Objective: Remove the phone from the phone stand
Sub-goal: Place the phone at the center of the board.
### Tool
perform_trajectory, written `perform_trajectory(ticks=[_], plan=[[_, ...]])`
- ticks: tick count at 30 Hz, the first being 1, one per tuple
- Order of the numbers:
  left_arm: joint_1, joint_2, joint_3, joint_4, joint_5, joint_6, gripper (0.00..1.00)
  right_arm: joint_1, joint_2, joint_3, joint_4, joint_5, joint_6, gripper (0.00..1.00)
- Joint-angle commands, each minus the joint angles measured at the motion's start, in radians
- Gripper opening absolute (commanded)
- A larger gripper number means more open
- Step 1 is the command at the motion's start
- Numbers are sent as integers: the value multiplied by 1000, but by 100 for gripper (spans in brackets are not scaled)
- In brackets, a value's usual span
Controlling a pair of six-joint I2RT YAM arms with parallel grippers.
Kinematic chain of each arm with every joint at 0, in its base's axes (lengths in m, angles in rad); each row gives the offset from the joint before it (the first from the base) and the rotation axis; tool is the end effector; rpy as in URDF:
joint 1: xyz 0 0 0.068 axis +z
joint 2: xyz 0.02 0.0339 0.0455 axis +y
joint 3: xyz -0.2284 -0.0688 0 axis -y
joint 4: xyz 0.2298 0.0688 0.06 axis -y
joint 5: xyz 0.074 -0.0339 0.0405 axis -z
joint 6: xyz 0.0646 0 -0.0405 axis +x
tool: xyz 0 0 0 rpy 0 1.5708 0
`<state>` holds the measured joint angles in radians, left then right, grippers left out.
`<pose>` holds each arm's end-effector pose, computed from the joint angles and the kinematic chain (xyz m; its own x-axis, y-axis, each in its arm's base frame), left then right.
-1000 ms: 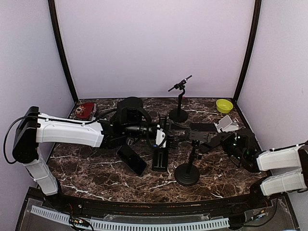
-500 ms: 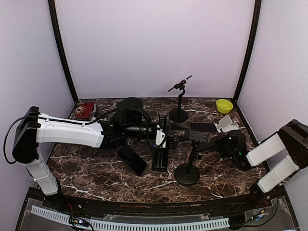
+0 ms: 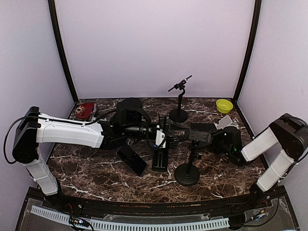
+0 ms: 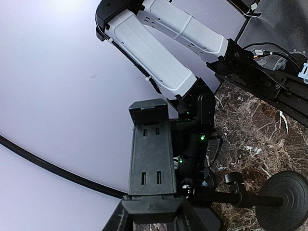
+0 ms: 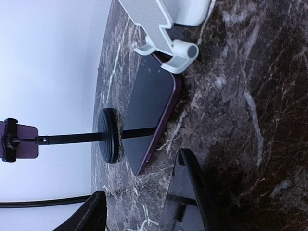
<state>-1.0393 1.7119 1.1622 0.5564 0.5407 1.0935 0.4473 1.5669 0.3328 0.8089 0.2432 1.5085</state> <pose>0.1785 -0.3693 0.2716 0.8898 -0.0108 -0.4563 0.4563 0.0009 0.8898 0.2557 0.1054 0.0884 -0.2447 0.9570 -0.1559 0.3574 0.2385 0.9030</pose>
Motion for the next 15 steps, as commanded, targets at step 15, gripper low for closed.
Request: perform_trajectory(ticks=[15], plan=[[1, 0, -27, -33, -33, 22, 0, 31, -48, 59, -196, -80, 49, 100]])
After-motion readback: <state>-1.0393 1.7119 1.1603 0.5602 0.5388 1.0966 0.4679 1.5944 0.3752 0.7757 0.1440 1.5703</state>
